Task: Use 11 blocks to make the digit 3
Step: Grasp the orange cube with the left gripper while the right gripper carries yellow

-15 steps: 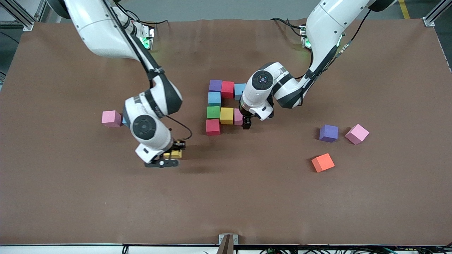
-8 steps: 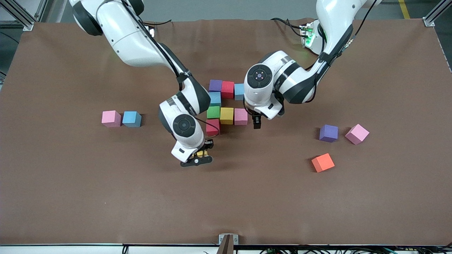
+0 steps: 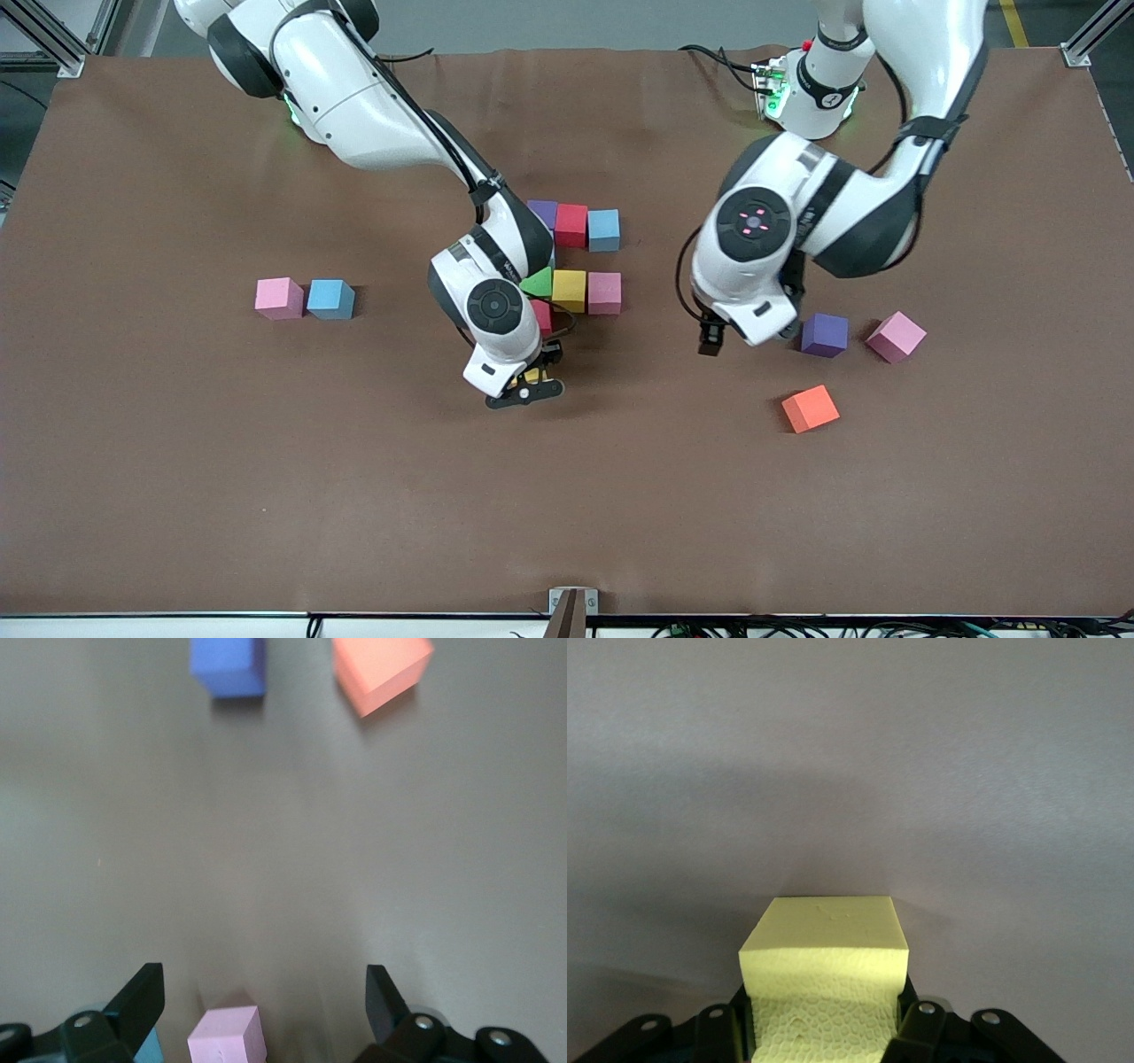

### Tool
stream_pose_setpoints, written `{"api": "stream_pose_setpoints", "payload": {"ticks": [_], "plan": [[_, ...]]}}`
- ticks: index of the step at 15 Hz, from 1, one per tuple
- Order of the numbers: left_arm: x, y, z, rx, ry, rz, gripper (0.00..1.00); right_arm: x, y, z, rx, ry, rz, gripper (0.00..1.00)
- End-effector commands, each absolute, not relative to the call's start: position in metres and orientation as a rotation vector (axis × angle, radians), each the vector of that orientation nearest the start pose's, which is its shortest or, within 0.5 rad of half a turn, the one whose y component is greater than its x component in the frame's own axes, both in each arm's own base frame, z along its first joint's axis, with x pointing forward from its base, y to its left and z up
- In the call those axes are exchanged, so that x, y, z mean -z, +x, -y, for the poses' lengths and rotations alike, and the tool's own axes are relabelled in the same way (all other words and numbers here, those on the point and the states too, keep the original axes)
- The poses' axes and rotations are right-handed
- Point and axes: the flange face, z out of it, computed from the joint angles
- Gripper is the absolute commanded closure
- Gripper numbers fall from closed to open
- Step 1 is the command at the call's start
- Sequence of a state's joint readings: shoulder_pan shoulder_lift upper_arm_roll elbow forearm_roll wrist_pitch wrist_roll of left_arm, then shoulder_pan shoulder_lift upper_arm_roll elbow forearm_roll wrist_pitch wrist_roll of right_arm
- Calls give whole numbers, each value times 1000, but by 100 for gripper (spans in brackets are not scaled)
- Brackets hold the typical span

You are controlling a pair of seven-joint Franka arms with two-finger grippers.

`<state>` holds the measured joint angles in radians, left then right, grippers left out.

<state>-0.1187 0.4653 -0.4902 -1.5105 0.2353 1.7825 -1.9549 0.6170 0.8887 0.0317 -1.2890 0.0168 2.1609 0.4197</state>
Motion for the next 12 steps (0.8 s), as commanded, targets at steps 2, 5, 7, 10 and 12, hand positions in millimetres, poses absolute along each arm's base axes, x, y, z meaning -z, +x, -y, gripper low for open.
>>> {"api": "stream_pose_setpoints", "payload": {"ticks": [2,5,7,10,12], "plan": [[-433,609,286,-54,-2524,1665,0,-189,581,-458,-109,-3104,337,47],[-431,628,242,-72,-2669,1421,0,-186,576,-459,-133,-3120,269,47],[-426,642,205,-107,-2762,1242,0,-185,574,-459,-142,-3131,213,47],[-417,657,167,-120,-2856,1050,0,-186,572,-457,-181,-3145,211,47],[-415,666,152,-89,-2910,955,0,-185,571,-456,-195,-3149,208,47]]}}
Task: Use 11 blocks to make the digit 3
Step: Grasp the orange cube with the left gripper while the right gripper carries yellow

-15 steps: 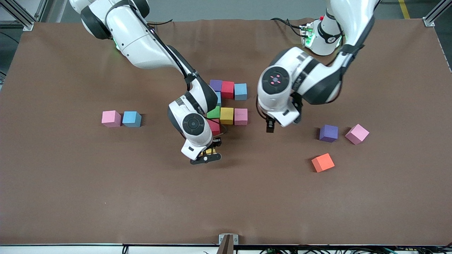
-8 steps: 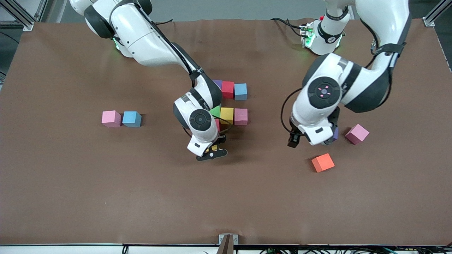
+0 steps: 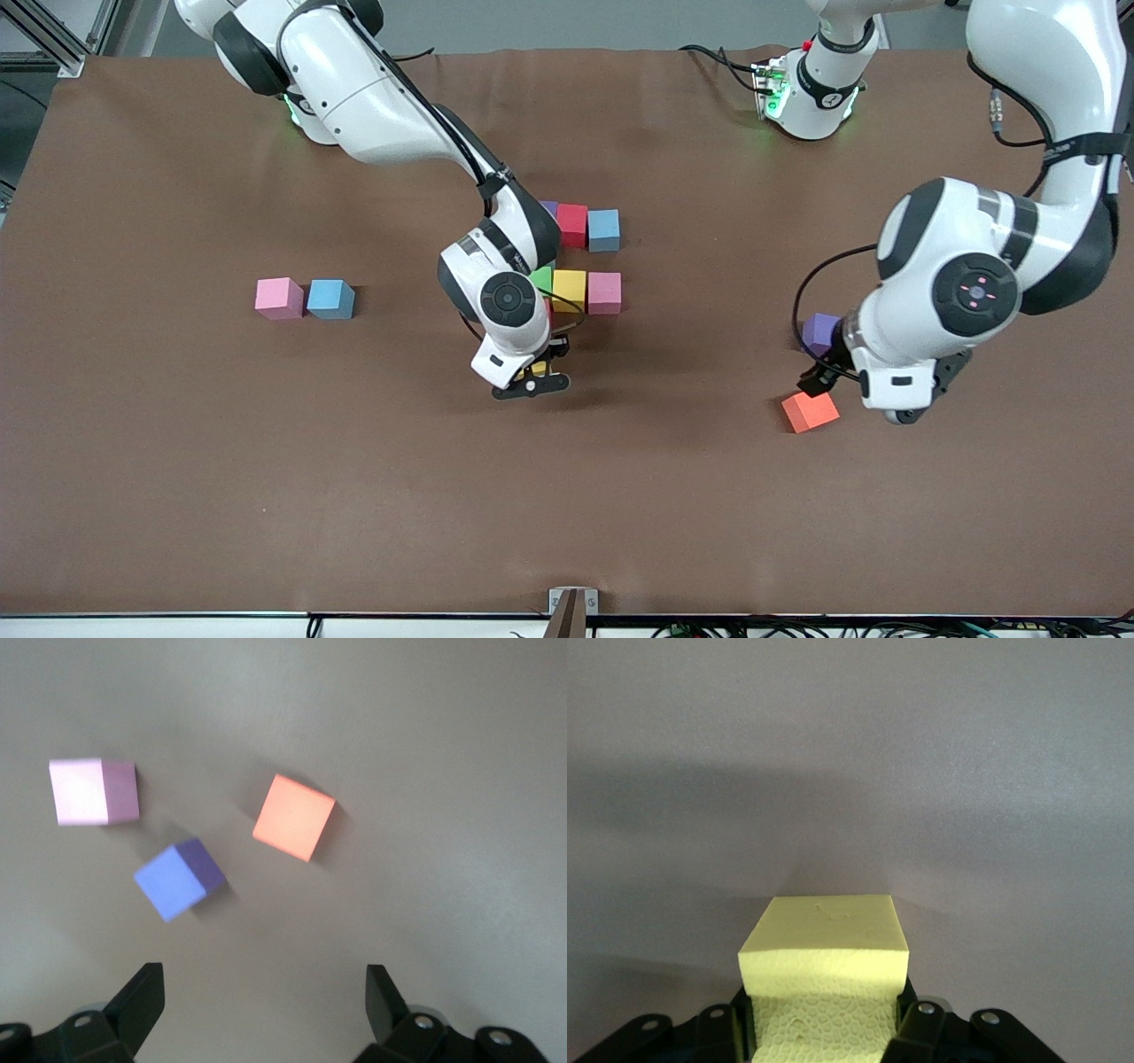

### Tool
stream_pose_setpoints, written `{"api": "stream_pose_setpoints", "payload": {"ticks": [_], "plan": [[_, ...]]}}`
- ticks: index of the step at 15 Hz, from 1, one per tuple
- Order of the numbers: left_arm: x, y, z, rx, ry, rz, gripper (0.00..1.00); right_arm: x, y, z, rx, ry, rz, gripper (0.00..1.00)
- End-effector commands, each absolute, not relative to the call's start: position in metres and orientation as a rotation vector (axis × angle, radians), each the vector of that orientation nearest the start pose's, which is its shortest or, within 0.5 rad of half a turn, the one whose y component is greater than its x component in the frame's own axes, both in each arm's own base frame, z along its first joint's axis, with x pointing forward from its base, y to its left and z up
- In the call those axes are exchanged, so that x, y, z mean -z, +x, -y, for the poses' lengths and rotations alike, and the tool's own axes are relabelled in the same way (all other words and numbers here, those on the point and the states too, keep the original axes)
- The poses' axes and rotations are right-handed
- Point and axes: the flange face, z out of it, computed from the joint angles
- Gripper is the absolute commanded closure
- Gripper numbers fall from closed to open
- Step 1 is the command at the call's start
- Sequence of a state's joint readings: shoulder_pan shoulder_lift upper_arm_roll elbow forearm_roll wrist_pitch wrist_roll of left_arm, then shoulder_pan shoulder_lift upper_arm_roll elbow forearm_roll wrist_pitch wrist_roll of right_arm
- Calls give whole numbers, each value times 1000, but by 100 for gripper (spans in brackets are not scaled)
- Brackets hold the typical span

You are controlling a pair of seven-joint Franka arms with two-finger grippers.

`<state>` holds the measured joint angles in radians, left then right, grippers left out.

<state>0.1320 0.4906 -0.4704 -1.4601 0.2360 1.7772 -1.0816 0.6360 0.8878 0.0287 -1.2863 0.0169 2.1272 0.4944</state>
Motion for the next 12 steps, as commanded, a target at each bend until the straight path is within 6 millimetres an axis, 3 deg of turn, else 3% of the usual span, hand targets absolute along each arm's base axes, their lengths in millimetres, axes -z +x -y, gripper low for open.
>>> {"api": "stream_pose_setpoints", "payload": {"ticks": [1,5,12], "plan": [[-412,669,148,-84,-2932,917,0,-184,569,-457,-209,-3151,209,47],[-400,679,118,-71,-2973,711,0,-184,562,-463,-220,-3158,179,47],[-375,688,98,-93,-3033,502,0,-184,559,-468,-223,-3156,146,47]]}}
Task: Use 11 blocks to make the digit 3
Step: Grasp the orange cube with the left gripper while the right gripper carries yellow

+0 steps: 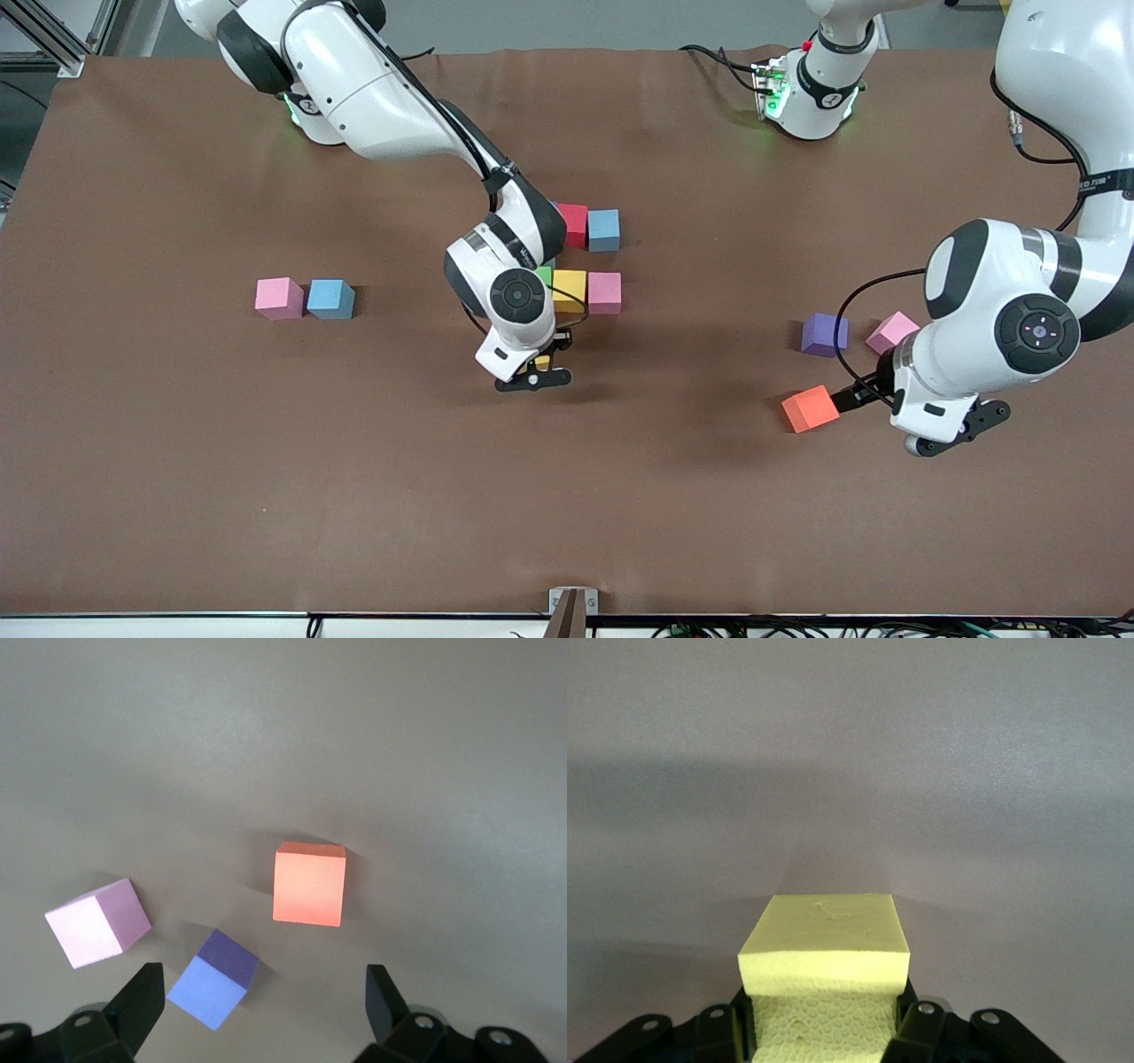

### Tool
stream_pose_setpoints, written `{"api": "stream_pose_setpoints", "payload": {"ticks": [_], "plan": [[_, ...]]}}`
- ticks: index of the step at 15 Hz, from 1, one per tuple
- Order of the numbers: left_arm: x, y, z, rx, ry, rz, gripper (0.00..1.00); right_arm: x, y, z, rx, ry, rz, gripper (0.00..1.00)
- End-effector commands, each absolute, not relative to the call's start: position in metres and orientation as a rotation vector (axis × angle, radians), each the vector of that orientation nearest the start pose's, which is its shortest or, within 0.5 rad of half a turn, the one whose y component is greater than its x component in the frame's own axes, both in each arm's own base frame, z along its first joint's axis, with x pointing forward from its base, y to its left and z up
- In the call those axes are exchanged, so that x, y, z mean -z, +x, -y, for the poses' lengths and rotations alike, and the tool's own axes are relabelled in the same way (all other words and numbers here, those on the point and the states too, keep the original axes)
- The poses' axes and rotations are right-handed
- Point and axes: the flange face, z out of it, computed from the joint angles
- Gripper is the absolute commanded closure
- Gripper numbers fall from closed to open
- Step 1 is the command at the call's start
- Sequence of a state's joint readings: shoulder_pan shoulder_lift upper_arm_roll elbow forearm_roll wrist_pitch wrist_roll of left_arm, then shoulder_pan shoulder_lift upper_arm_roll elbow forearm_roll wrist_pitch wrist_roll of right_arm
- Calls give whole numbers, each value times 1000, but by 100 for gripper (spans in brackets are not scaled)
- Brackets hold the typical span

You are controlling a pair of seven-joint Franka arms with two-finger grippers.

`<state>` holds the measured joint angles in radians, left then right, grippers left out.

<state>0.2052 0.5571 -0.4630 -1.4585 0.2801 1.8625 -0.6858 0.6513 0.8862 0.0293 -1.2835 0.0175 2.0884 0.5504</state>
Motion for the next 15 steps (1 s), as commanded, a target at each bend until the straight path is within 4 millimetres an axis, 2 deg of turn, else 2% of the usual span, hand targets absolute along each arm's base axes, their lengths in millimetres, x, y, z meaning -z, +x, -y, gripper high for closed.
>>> {"api": "stream_pose_setpoints", "payload": {"ticks": [1,2,5,6,7,8,10,13,15], "plan": [[-373,690,91,-95,-3038,488,0,-184,559,-468,-223,-3156,146,47],[-367,694,85,-75,-3051,477,0,-185,559,-468,-221,-3155,146,47],[-356,698,88,-43,-3070,463,0,-187,559,-469,-219,-3155,148,46],[-353,700,86,-26,-3064,450,0,-188,559,-468,-217,-3154,146,39],[-347,702,86,-7,-3053,416,0,-188,560,-469,-217,-3154,146,24],[-344,703,86,5,-3039,376,0,-192,561,-468,-209,-3151,144,3],[-338,705,87,4,-3048,343,0,-199,566,-468,-190,-3144,143,0],[-335,706,90,18,-3061,269,0,-236,575,-467,-120,-3119,133,0],[-333,706,90,12,-3063,245,0,-294,579,-466,-42,-3085,132,0]]}}
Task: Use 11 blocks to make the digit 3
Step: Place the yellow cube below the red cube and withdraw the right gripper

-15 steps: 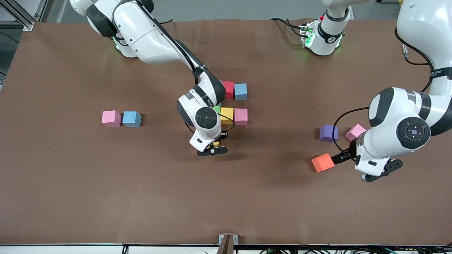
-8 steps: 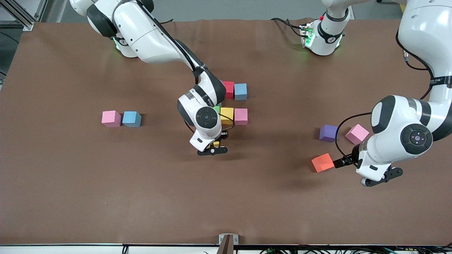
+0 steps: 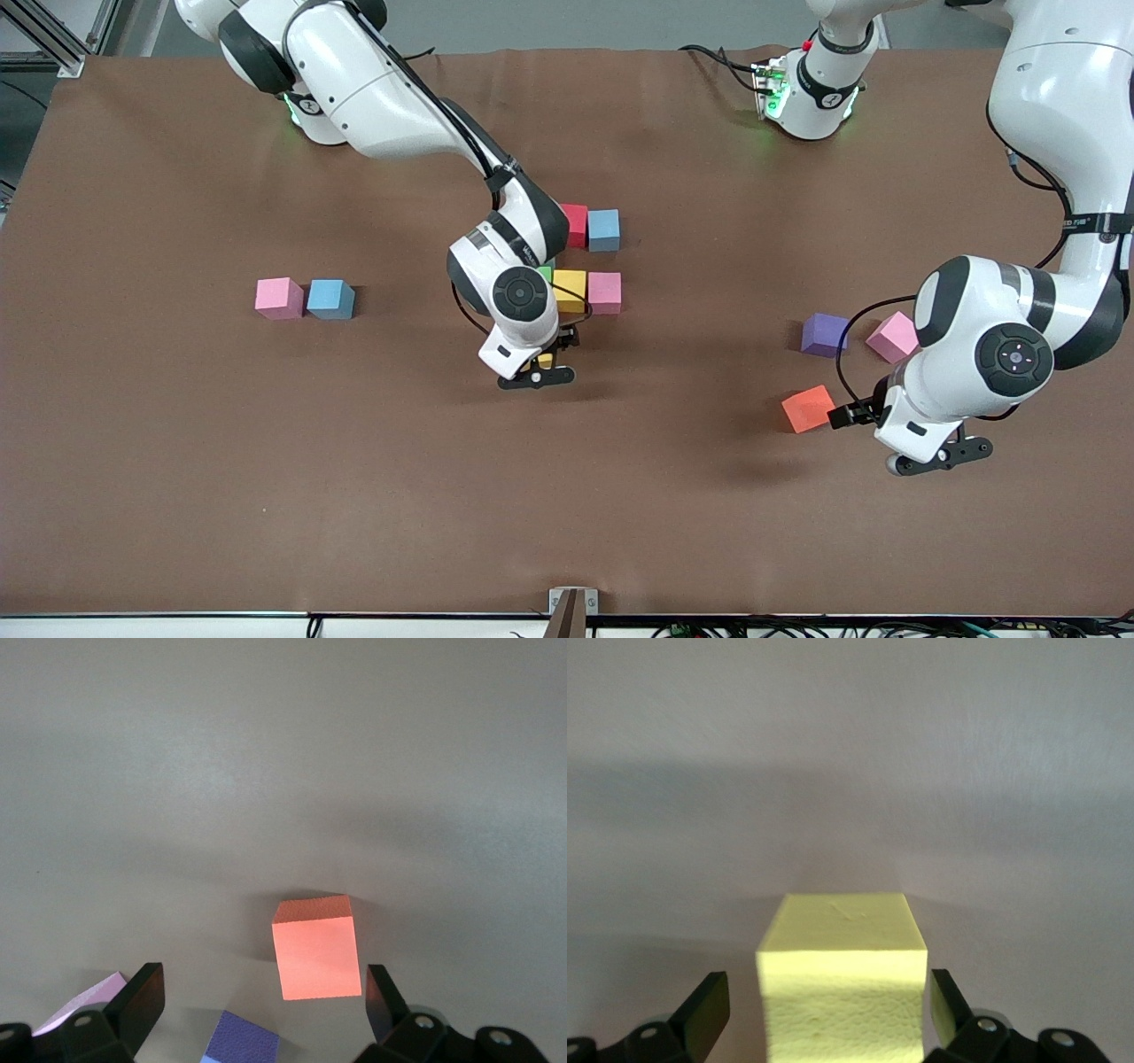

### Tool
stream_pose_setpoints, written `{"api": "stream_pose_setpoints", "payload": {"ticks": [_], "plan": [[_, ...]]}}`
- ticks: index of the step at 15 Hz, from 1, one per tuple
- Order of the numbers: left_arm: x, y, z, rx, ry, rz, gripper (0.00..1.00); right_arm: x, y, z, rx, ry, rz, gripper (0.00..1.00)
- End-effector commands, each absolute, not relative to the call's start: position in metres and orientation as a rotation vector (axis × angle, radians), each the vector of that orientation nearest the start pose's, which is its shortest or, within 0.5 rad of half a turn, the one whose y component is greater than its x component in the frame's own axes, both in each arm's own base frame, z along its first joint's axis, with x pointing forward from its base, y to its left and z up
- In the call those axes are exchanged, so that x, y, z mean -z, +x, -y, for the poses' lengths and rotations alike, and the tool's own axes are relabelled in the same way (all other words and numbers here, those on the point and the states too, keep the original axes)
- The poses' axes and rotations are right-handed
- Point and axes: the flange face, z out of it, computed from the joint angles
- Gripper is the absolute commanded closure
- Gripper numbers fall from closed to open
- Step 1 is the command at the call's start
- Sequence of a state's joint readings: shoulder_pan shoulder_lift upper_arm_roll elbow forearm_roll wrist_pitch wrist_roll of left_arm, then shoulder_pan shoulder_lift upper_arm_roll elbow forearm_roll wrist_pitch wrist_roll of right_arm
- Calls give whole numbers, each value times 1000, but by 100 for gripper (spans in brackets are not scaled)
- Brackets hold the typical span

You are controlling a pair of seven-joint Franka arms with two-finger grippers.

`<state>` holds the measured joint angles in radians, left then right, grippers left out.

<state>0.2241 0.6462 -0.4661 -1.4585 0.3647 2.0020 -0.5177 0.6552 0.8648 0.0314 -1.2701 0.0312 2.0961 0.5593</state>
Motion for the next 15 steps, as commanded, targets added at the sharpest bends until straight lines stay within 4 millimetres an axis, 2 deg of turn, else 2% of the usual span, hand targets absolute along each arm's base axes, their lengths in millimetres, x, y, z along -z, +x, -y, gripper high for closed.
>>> {"api": "stream_pose_setpoints", "payload": {"ticks": [1,5,7,9,11,15], "plan": [[-332,706,90,12,-3063,244,0,-317,576,-462,-74,-3099,138,0],[-325,706,91,22,-3072,244,0,-425,549,-431,-212,-3153,147,0],[-317,706,90,16,-3078,250,0,-479,537,-402,-254,-3166,121,0],[-312,706,89,16,-3081,247,0,-518,521,-368,-279,-3174,83,0],[-305,706,91,19,-3089,247,0,-547,503,-325,-262,-3162,118,0],[-281,710,94,32,-3119,270,0,-581,475,-242,-240,-3140,145,0]]}}
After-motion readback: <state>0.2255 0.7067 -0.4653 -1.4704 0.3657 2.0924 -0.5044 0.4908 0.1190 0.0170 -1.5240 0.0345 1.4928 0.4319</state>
